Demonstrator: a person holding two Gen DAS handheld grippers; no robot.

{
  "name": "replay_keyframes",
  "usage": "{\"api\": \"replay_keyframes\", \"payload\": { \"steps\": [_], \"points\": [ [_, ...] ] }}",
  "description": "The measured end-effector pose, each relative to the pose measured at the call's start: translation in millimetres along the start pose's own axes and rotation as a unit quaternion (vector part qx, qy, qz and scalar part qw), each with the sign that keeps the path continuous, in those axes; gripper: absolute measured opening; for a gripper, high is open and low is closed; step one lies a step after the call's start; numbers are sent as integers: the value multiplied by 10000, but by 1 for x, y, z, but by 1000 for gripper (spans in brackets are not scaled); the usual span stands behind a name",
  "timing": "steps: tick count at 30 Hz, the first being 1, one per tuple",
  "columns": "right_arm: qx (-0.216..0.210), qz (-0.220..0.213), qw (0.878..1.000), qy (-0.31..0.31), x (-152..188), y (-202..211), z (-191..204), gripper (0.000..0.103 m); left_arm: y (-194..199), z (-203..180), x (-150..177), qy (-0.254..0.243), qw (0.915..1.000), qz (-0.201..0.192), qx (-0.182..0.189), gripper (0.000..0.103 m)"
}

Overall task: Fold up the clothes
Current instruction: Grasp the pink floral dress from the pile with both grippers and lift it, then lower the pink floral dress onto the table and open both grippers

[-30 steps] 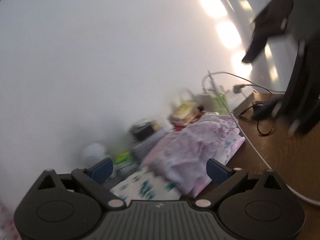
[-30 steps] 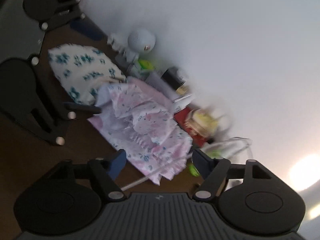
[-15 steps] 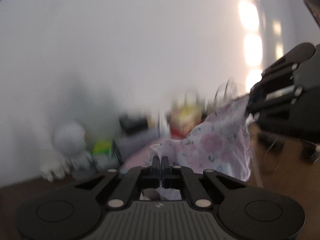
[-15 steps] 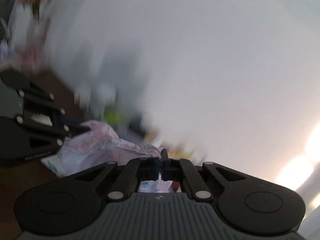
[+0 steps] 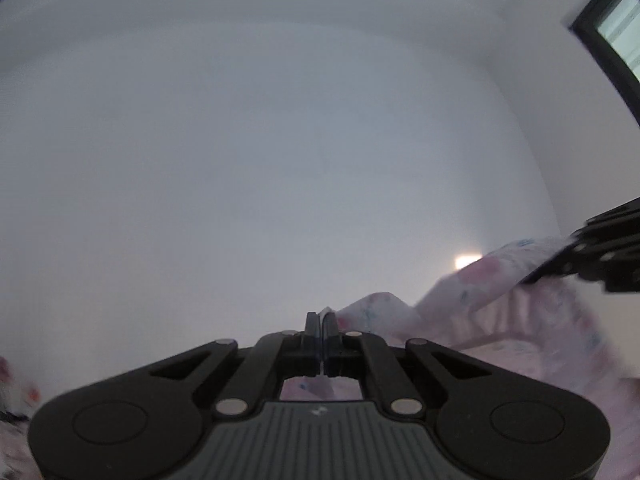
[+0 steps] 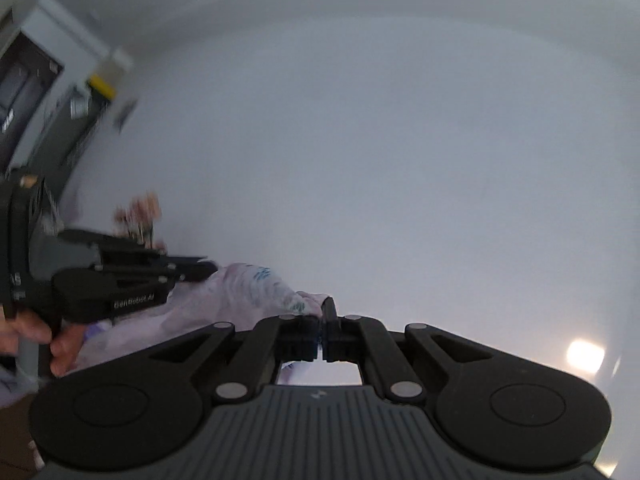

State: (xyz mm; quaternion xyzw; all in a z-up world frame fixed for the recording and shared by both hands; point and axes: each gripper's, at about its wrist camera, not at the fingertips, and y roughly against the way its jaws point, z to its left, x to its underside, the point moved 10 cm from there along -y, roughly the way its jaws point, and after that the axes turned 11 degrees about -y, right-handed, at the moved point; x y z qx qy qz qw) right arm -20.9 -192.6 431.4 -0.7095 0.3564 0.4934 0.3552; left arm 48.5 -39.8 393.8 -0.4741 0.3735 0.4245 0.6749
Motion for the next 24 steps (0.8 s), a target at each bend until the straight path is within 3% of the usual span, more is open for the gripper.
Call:
{"api": "replay_keyframes", "payload": {
  "steps": [6,11,13,15,16,17,18,19,20,21,22,24],
  "points": [
    [-58,120,9993,-349,-22,30,8,1,69,9,-67,-291,9984,-313,-380,0],
    [-216,861,9932,-754,29,-20,2,1,61,10,-60,-723,9947,80,-725,0],
    [-198,1320,9851,-1082,70,-62,-9,1,37,7,-32,-811,9927,449,-765,0],
    [-44,1994,9709,-1328,133,-111,-22,2,9,1,3,-945,9886,891,-767,0],
    [153,2436,9611,-1293,176,-132,-28,9,-12,-5,33,-1103,9835,1255,-695,1],
    [349,2872,9490,-1255,218,-152,-34,32,-33,-11,63,-1274,9767,1611,-617,5],
    [544,3301,9345,-1214,259,-171,-40,45,-52,-16,97,-1445,9687,1948,-521,8],
    [644,3640,9223,-1126,295,-177,-43,51,-64,-18,131,-1550,9614,2231,-430,16],
    [642,3888,9137,-988,324,-170,-42,50,-67,-18,157,-1600,9554,2454,-366,24],
    [639,4051,9080,-859,346,-160,-42,51,-65,-14,181,-1562,9507,2663,-302,27],
    [646,4079,9075,-764,356,-142,-40,56,-55,-7,200,-1394,9481,2850,-236,30],
    [584,4039,9102,-704,363,-100,-27,71,-18,4,230,-998,9412,3227,-77,49]
  ]
}}
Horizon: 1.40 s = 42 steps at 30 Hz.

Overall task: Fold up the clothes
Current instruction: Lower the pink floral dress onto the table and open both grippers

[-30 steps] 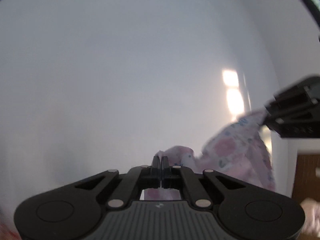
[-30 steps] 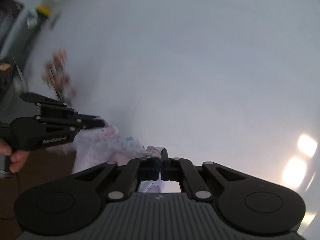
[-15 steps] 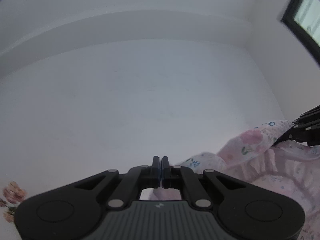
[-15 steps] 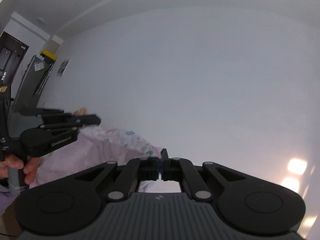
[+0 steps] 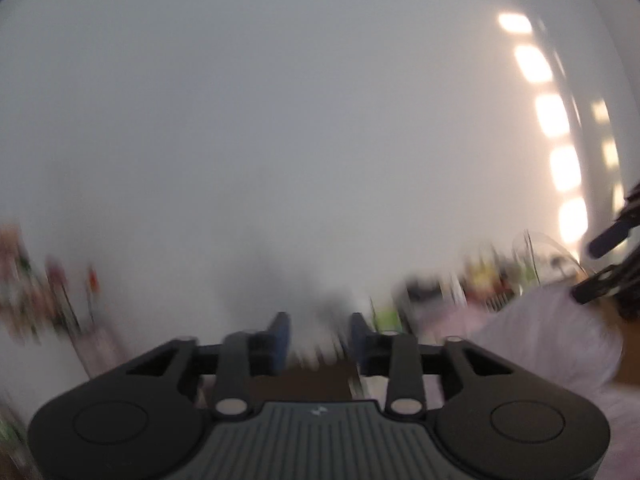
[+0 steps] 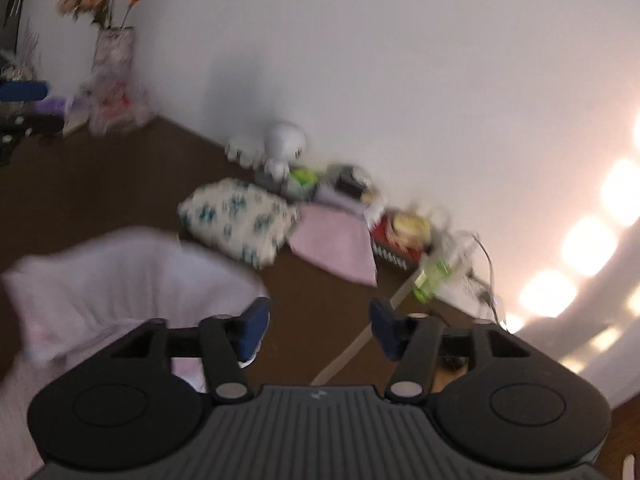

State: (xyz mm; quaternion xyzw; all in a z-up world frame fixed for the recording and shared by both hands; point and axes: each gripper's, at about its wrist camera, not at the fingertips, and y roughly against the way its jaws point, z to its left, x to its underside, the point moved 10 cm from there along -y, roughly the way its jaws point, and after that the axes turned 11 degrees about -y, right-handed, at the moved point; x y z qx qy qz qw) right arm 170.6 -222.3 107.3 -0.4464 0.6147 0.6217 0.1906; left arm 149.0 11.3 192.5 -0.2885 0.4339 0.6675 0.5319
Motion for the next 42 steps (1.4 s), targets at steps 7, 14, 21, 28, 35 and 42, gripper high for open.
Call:
{"api": "replay_keyframes", "payload": {
  "steps": [7,14,21,28,35,42],
  "points": [
    [-1034,393,9910,-748,121,50,75,87,52,-43,140,623,9828,977,1441,79],
    [-183,277,9851,-1687,145,-7,62,3,31,-99,179,782,9691,1443,1839,78],
    [-1097,-149,9520,-2855,116,-23,51,0,2,-94,185,1190,9641,1593,1760,7],
    [471,-282,9316,-3593,89,-85,-20,40,-56,-20,167,2395,9604,1323,531,10],
    [-952,-391,9559,-2752,122,13,37,62,-8,-18,162,1672,9727,1218,1057,77],
    [-1809,362,9570,-2237,197,49,103,48,110,-78,190,1271,9537,1240,2426,82]
  ]
}}
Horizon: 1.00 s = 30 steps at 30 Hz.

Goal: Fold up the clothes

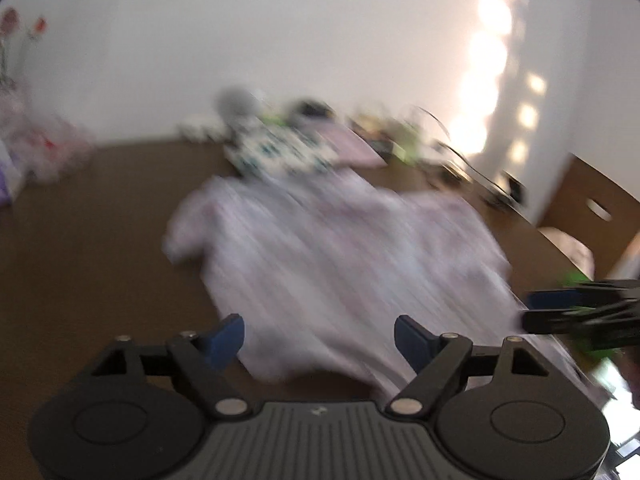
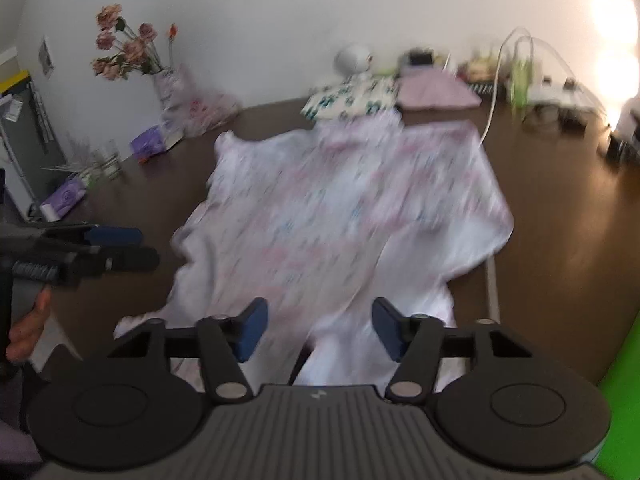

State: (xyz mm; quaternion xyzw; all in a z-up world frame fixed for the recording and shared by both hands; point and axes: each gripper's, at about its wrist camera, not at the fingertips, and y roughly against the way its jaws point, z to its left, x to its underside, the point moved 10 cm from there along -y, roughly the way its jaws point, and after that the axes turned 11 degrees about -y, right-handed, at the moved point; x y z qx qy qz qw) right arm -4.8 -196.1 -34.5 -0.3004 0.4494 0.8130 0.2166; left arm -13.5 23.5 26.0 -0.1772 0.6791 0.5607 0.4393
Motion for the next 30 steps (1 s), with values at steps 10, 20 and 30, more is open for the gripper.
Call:
{"api": "replay_keyframes", "payload": {
  "steps": [10,20,30],
  "points": [
    [792,-331,9959,280,21,-6,-12,3,-6,-83,42,-1118,9931,235,254,65],
    [708,-830,9914,722,-2,29,19,47,-19,1,4,-136,9980,-47,-615,78],
    [315,201,9880,1501,42,-29,66,15,-146,136,-60,1190,9822,492,-1366,56]
  ]
}}
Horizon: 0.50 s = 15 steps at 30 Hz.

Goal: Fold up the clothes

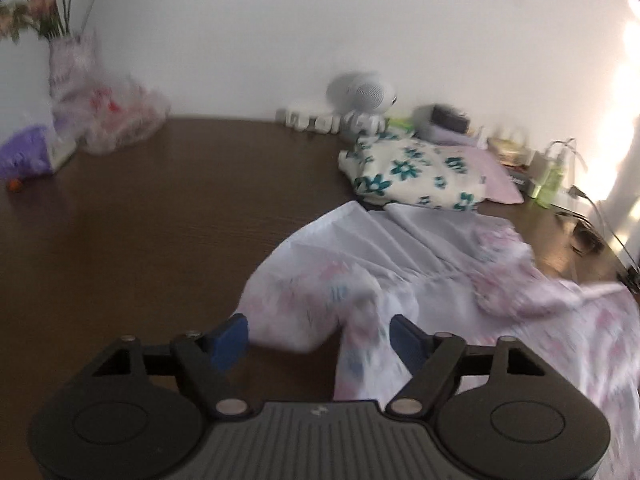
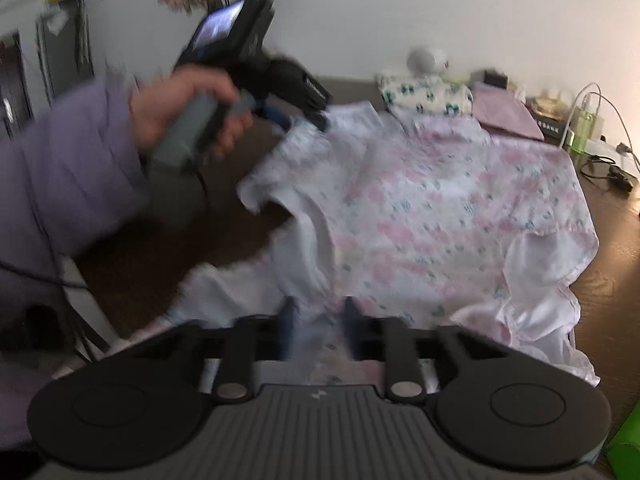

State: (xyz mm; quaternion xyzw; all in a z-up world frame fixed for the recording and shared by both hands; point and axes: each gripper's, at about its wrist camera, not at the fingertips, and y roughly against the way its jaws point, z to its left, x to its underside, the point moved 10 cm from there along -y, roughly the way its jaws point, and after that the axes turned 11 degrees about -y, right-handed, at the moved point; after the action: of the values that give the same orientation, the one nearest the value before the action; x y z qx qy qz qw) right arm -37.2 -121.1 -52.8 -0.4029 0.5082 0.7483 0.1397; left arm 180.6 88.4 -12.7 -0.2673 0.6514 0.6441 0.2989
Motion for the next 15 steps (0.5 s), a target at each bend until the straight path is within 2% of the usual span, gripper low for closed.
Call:
{"api": "replay_keyframes", "payload": {
  "steps": [1,2,5,7,10,12,15],
  "points": [
    [-9,-3,10000,17,-1,0,-3,15,-9,0,1,42,9999,152,67,26],
    [-13,15,10000,59,-2,0,-5,15,-13,0,3,51,9997,210,100,11],
    [60,151,9996,234,-8,0,-17,15,-7,12,11,5,9995,128,-299,9],
    [267,235,9987,359,-13,0,-29,15,11,27,26,200,9983,70,-535,8],
    [754,300,9949,605,-24,-8,-47,15,55,53,61,722,9949,-14,-710,8],
    [1083,259,9914,685,-36,-19,-59,15,93,62,100,1070,9912,24,-784,8],
    [1586,234,9834,848,-54,-39,-75,15,137,55,141,1065,9918,218,-670,8]
  ]
}}
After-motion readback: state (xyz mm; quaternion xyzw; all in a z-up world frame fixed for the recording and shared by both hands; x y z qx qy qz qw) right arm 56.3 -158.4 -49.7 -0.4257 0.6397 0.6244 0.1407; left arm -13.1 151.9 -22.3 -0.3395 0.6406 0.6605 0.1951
